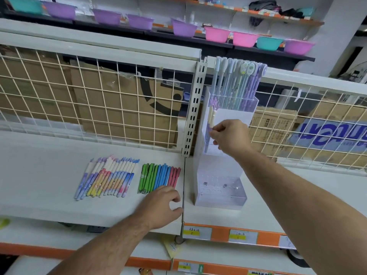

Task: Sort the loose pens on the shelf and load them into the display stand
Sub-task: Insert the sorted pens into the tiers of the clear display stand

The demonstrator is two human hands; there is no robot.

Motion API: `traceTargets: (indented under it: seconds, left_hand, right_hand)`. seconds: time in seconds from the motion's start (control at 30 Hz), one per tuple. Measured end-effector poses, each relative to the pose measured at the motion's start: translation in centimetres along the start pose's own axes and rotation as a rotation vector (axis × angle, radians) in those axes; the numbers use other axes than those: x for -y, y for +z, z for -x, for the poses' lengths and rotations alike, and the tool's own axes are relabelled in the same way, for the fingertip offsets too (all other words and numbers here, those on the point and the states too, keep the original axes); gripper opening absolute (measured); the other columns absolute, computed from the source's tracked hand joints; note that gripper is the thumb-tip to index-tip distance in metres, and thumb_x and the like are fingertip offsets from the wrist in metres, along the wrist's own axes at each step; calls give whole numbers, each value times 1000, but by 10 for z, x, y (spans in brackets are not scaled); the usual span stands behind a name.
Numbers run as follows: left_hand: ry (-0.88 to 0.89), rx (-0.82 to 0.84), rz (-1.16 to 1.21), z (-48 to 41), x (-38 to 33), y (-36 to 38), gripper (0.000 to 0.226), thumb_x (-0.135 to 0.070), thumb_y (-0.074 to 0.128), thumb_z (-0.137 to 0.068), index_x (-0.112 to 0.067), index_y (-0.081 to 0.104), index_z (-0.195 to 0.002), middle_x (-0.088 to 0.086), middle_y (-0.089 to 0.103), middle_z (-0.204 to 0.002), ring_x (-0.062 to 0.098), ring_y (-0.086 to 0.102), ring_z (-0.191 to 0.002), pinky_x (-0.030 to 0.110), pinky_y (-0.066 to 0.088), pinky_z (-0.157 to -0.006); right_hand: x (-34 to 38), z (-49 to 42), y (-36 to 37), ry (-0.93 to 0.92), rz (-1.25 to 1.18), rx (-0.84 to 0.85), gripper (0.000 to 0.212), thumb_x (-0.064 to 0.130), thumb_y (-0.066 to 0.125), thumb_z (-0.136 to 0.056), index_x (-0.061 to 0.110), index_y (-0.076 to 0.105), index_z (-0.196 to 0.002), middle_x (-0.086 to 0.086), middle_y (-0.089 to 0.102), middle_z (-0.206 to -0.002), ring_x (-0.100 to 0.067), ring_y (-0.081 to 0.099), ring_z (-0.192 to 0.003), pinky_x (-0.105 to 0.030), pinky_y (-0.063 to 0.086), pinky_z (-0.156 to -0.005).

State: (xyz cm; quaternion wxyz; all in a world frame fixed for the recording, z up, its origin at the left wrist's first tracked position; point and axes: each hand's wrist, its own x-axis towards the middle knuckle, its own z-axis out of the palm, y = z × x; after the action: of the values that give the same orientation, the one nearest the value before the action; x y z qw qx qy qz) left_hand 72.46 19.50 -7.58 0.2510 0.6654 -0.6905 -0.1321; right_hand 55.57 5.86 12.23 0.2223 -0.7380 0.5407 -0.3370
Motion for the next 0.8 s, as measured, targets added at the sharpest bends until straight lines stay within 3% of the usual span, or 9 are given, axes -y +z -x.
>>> traceTargets:
  seconds: [0.1,0.23,0.4,0.47,0.53,0.63,0.8]
  left_hand:
    - [-8,-28,15,1,-2,-1,23,-48,64,-85,-32,64,-101,-23,50,-100,-3,49,-97,21,47,-88]
    - [-18,-84,-30,0,-5,-1,30,-54,57,-82,-31,61,-101,-23,47,-100,-1,45,-96,22,46,-86]
    - [-76,-150,-101,2,-9,-1,40,-60,48,-81,-33,61,-107,-22,46,-107,3,41,-103,26,43,-93]
    - [-106,-172,-105,4,-11,-2,41,-59,51,-81,-33,61,-112,-22,47,-110,2,41,-105,25,42,-96]
    - [-119,-205,-103,9,-10,-3,40,-58,52,-80,-34,61,-110,-23,45,-107,2,41,-104,26,43,-95]
    - [-112,-198,-97,19,-5,-7,41,-57,51,-80,-34,58,-113,-22,48,-112,3,41,-107,29,42,-97]
    - [-56,-217,-123,33,14,-27,42,-54,49,-78,-31,60,-111,-17,53,-113,7,44,-108,33,42,-98]
  right_hand:
    - [-14,14,10,-2,-31,-12,8,18,70,-88,17,69,-81,-1,71,-74,-20,70,-67,-28,55,-54]
    - [-35,38,32,-18,-118,45,13,20,68,-89,24,65,-77,4,69,-70,-20,65,-65,-33,57,-61]
    - [-46,72,63,-86,-187,136,10,17,67,-90,24,65,-84,11,66,-76,-6,62,-70,-19,49,-65]
    - [-49,81,77,-117,-203,176,8,18,67,-91,24,65,-86,12,66,-77,-4,62,-71,-20,51,-67]
    - [-51,89,91,-143,-204,199,12,21,68,-91,29,62,-84,12,66,-76,-3,62,-69,-21,50,-64]
    - [-47,102,108,-155,-206,222,16,20,68,-91,32,59,-86,16,65,-76,7,62,-68,-11,46,-59]
    - [-40,111,146,-110,-136,221,10,29,67,-86,26,66,-96,9,70,-87,-11,66,-81,-37,57,-75]
